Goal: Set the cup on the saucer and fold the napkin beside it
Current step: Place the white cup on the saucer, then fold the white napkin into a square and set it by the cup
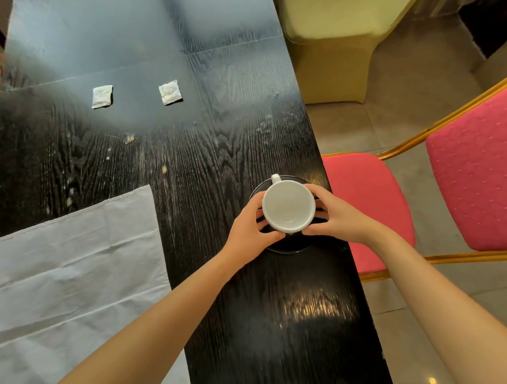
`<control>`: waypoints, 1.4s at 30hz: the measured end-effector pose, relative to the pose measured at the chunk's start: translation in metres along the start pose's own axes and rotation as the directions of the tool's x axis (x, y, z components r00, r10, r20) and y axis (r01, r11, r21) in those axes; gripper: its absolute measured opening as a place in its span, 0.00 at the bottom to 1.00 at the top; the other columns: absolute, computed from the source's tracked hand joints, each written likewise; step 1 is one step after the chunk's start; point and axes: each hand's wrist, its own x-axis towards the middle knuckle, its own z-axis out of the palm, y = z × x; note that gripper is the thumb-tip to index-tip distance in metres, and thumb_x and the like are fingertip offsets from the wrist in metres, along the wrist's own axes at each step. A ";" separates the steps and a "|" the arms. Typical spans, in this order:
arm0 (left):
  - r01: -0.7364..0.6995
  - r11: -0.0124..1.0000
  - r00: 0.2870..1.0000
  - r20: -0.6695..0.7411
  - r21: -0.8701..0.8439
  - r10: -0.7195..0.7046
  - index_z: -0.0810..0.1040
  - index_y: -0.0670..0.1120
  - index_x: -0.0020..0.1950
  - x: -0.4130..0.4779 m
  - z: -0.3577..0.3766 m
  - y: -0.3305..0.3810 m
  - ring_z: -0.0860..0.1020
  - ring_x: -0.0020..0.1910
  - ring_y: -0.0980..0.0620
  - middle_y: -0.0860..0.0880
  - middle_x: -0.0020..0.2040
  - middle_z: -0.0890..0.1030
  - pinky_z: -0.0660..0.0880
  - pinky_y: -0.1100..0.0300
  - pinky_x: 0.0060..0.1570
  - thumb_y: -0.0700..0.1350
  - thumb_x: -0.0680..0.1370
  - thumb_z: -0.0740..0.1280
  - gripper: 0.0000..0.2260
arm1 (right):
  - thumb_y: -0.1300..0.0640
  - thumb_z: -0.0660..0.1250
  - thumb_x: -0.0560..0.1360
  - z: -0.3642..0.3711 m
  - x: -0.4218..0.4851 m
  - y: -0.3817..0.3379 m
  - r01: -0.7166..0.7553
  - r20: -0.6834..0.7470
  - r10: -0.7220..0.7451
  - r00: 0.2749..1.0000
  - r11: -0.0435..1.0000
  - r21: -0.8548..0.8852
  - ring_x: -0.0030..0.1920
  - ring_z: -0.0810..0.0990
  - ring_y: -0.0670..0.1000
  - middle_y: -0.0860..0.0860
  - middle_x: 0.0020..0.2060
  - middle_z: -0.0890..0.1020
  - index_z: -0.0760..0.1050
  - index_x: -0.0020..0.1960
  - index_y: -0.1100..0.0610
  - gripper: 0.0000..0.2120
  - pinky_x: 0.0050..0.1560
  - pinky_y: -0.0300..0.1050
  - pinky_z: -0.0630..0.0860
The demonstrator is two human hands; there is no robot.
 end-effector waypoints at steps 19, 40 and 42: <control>0.075 0.910 0.997 -0.016 0.407 -0.075 0.62 0.48 0.72 0.012 -0.078 0.031 0.74 0.60 0.50 0.47 0.65 0.75 0.69 0.60 0.55 0.44 0.74 0.69 0.28 | 0.62 0.71 0.71 -0.044 -0.012 -0.044 -0.254 0.024 0.272 0.962 0.924 -0.285 0.61 0.74 0.50 0.50 0.68 0.69 0.58 0.74 0.53 0.36 0.57 0.41 0.72; 0.117 0.772 0.992 -0.043 0.624 -0.116 0.72 0.43 0.65 -0.131 -0.259 0.033 0.74 0.61 0.44 0.43 0.64 0.76 0.69 0.54 0.59 0.55 0.77 0.61 0.22 | 0.34 0.57 0.73 0.144 -0.008 -0.221 -0.269 -0.035 0.323 0.946 0.717 -0.643 0.68 0.68 0.59 0.56 0.70 0.67 0.64 0.70 0.58 0.35 0.67 0.59 0.68; 0.135 0.762 0.990 -0.066 0.633 -0.121 0.71 0.44 0.66 -0.153 -0.277 0.021 0.74 0.62 0.45 0.44 0.65 0.76 0.69 0.54 0.60 0.55 0.77 0.61 0.22 | 0.33 0.56 0.73 0.172 -0.006 -0.226 -0.250 -0.018 0.316 0.949 0.713 -0.655 0.67 0.68 0.56 0.53 0.70 0.67 0.63 0.71 0.55 0.34 0.66 0.56 0.69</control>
